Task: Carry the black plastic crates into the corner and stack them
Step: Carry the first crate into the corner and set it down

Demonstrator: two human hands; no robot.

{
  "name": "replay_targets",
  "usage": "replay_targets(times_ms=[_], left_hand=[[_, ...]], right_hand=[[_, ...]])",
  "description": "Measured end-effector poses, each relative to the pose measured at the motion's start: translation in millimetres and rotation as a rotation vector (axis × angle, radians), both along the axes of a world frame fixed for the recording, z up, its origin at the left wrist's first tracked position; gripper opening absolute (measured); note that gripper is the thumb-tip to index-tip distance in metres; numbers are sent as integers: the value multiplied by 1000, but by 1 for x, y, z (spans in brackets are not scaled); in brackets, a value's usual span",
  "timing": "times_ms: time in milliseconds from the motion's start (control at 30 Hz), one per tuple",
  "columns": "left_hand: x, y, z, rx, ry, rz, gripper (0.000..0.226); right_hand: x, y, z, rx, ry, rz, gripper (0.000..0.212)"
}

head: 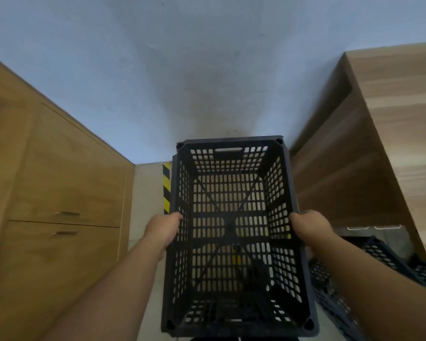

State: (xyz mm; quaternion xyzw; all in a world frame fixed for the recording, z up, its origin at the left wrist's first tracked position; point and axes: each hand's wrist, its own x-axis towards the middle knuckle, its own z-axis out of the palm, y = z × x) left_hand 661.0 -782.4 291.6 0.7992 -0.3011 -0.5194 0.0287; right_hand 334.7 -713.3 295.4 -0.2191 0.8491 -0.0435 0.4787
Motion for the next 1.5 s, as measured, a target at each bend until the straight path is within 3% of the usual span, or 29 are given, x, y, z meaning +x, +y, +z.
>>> replay_targets(times_ms=[333,600,933,1200,1400,1500], left_hand=[[8,-63,-94,31,8,64,26],[17,-124,-190,34,19,28,38],[19,-156,-296,32,16,27,23],[24,-167,-338,32,48,62,17],[26,-176,-365,15,37,50,43],[20,-175,-366,10,18,41,22]], right_hand=[[4,-83,-87,2,-33,32,23],[13,-137,-188,-3,-4,-17,32],[22,-165,-300,-32,-37,-65,38],[31,-177,-344,-63,-46,-93,38],[32,-179,-363,-69,-65,-127,41],[31,-179,-369,-70,-71,-132,41]])
